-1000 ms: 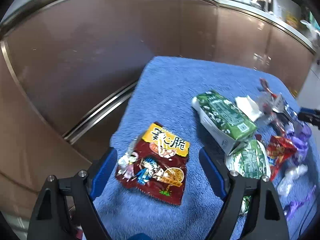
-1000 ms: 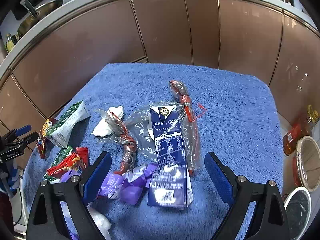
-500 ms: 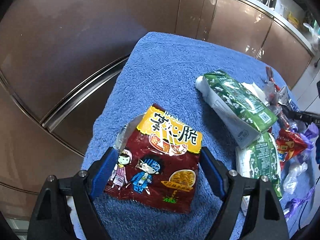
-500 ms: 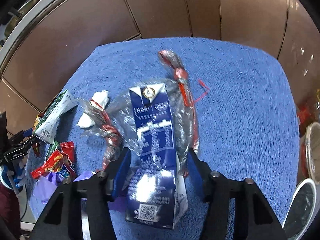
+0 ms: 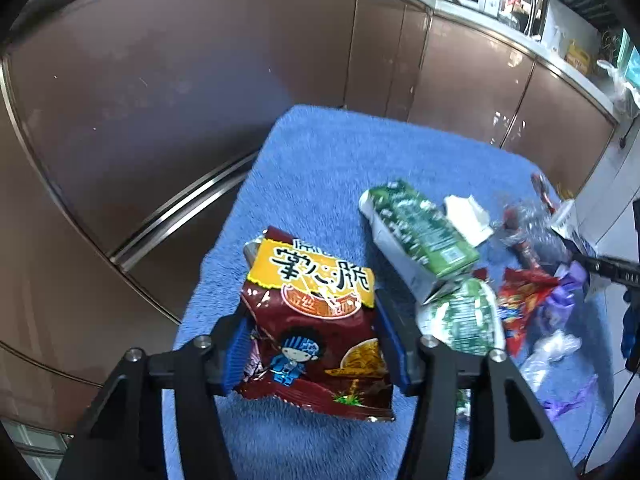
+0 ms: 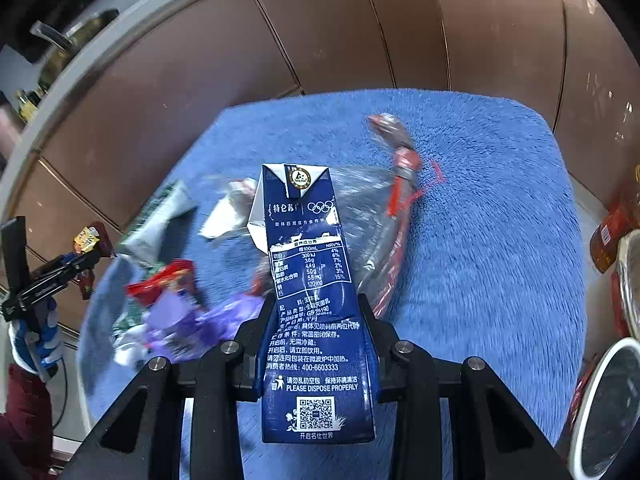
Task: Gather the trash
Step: 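Lift the carton and snack bag and carry both toward the white bin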
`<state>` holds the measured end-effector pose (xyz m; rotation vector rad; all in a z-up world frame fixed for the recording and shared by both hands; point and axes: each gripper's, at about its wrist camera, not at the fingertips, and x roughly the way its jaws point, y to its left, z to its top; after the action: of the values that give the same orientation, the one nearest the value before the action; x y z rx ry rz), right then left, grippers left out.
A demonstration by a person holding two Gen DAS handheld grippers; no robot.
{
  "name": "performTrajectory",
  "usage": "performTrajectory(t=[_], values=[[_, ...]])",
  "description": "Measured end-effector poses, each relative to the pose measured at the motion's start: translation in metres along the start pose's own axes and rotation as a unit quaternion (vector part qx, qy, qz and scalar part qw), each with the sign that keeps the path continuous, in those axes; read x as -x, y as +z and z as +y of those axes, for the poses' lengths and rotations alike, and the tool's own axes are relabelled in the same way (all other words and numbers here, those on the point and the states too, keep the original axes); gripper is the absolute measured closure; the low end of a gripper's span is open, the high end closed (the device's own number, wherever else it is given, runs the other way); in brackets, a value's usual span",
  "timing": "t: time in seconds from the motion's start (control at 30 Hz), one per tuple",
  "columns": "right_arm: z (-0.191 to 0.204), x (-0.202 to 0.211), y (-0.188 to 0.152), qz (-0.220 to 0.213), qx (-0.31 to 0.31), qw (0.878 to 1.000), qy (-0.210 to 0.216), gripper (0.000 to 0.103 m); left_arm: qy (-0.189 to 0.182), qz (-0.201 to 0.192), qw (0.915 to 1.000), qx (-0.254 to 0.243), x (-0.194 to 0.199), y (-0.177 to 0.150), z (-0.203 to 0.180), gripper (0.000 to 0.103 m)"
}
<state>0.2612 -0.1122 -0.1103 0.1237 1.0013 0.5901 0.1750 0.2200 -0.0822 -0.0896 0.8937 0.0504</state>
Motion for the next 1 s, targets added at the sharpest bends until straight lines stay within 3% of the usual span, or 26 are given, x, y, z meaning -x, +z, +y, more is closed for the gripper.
performTrajectory(t=[0.4, 0.73, 0.93, 1.0], values=[[0.013, 0.059, -0.043, -0.064, -0.021, 0.993, 0.098, 0.069, -0.019, -0.072, 0.9972, -0.010, 0.082, 0.007, -0.037, 0.053], [-0.005, 0.069, -0.080, -0.051, -0.059, 0.993, 0.092, 0.069, -0.056, -0.089, 0.9941, -0.028, 0.110, -0.002, -0.069, 0.053], [-0.014, 0.058, -0.111, -0.010, -0.071, 0.995, 0.066, 0.066, -0.081, -0.089, 0.9920, -0.039, 0.112, -0.006, -0.088, 0.053], [-0.018, 0.058, -0.121, -0.006, -0.077, 0.994, 0.079, 0.063, -0.085, -0.089, 0.9916, -0.041, 0.113, -0.007, -0.091, 0.053]])
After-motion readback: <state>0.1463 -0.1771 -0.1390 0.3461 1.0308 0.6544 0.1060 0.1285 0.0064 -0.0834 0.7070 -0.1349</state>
